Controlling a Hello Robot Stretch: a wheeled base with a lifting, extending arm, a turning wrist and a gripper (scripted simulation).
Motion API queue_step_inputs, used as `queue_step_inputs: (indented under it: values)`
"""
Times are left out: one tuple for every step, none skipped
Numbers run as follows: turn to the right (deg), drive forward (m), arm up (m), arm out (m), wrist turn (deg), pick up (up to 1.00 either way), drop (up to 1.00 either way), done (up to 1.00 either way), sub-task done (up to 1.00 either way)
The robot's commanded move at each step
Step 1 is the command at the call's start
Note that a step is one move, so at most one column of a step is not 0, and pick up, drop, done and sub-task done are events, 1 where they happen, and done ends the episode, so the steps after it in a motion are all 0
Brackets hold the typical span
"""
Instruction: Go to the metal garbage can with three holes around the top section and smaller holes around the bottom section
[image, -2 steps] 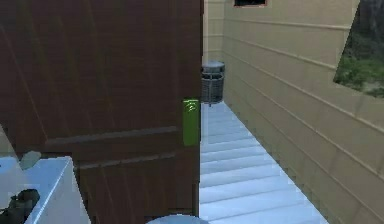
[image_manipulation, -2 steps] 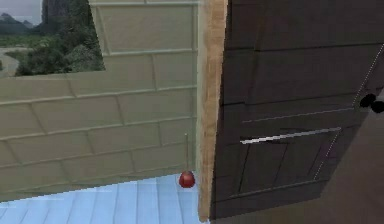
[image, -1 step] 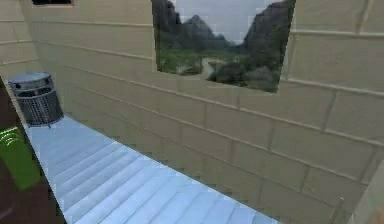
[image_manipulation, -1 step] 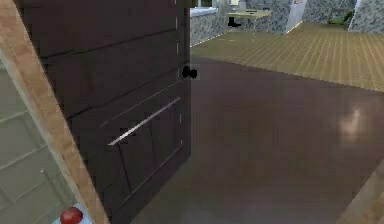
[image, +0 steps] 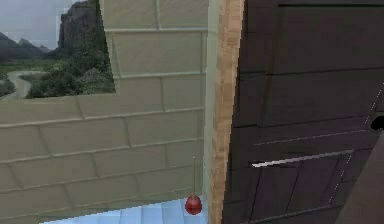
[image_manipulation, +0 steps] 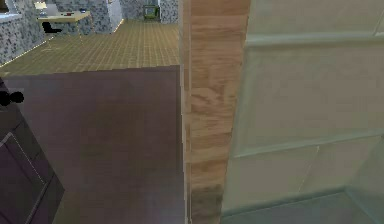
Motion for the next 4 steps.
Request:
queue_step_inputs:
  values:
    - [6.0,0.0,0.0,0.0,0.0,0.0,0.0,0.0,0.0]
    - [0.0,0.25,0.0,0.0,0.0,0.0,0.0,0.0,0.0]
    - [-39.0,0.0,0.0,0.0,0.0,0.0,0.0,0.0,0.0]
    - [0.0,0.55,0.0,0.0,0.0,0.0,0.0,0.0,0.0]
